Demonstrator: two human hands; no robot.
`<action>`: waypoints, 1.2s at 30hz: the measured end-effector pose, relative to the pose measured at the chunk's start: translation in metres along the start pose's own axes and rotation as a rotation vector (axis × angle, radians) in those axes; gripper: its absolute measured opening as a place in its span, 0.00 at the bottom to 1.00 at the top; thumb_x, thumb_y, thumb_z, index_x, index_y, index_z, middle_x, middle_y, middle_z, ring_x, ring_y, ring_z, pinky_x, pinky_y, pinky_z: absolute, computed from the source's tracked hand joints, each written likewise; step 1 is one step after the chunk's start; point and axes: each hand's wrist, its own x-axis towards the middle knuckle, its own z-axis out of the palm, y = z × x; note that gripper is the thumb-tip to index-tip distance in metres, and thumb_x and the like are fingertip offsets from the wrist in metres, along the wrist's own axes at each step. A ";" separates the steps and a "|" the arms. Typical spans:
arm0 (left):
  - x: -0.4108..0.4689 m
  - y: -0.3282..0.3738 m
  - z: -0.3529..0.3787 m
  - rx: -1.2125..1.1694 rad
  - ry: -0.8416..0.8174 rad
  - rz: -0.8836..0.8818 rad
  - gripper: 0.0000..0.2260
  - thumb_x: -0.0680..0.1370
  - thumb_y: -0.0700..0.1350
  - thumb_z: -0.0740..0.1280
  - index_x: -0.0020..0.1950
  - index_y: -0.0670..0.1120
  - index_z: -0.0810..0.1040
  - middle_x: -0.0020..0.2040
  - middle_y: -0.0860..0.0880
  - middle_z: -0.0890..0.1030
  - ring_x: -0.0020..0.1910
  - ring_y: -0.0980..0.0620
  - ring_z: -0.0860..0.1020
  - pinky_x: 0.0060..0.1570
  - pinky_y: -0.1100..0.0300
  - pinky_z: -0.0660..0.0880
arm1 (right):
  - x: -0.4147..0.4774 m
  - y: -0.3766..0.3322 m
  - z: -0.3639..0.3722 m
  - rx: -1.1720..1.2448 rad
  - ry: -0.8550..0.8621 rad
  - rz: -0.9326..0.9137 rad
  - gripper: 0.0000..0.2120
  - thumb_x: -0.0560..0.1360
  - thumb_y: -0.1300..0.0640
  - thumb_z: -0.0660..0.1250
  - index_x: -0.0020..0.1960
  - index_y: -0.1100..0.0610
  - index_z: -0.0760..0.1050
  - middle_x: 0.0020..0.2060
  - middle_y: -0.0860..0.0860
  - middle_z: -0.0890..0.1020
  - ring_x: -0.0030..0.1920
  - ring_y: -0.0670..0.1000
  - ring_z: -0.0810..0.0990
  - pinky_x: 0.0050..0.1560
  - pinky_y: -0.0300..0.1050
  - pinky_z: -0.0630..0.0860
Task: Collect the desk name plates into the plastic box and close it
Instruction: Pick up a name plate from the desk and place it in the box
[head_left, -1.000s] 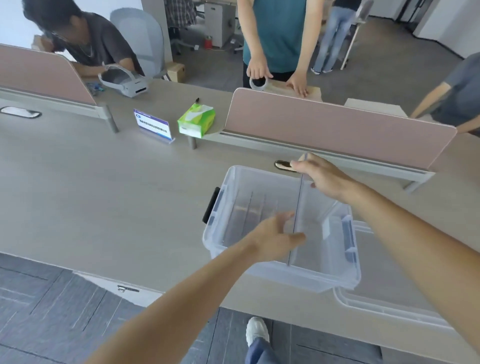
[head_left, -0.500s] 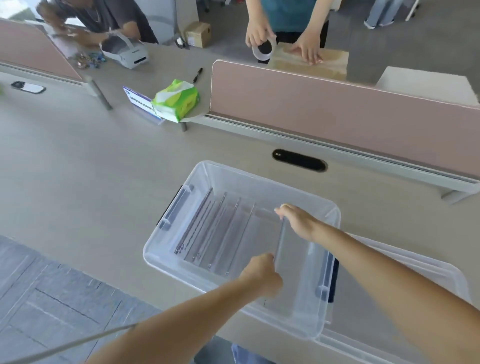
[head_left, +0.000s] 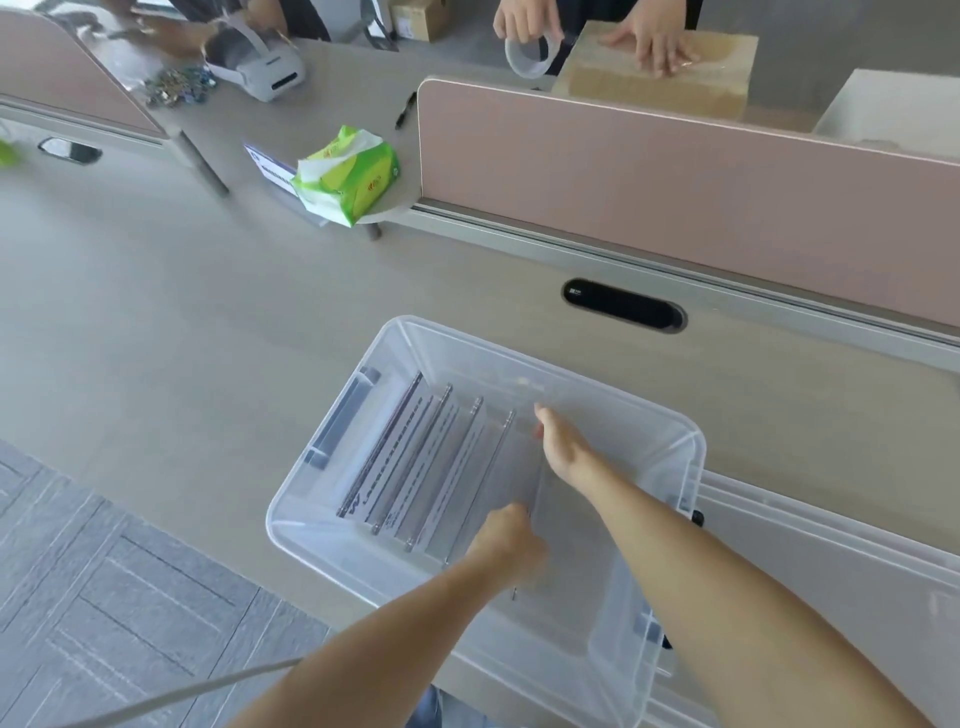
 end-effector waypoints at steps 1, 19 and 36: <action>0.002 -0.001 -0.001 0.008 0.007 -0.006 0.16 0.73 0.38 0.58 0.61 0.43 0.73 0.54 0.44 0.78 0.47 0.44 0.78 0.36 0.57 0.72 | 0.001 -0.001 0.001 0.012 -0.006 0.003 0.26 0.79 0.37 0.47 0.62 0.51 0.74 0.68 0.53 0.70 0.70 0.53 0.66 0.71 0.52 0.58; 0.010 -0.016 -0.004 0.031 0.047 -0.016 0.16 0.72 0.37 0.58 0.57 0.44 0.75 0.53 0.45 0.79 0.50 0.41 0.80 0.39 0.56 0.76 | 0.016 -0.003 -0.005 0.094 -0.060 0.083 0.32 0.73 0.31 0.57 0.52 0.59 0.81 0.57 0.54 0.80 0.62 0.53 0.74 0.69 0.52 0.62; 0.004 -0.015 -0.010 0.128 0.042 -0.011 0.15 0.77 0.41 0.61 0.63 0.41 0.69 0.58 0.43 0.75 0.54 0.41 0.78 0.39 0.53 0.76 | -0.008 -0.019 -0.005 -0.017 -0.019 0.002 0.25 0.77 0.37 0.59 0.64 0.52 0.75 0.62 0.53 0.77 0.64 0.53 0.74 0.60 0.45 0.65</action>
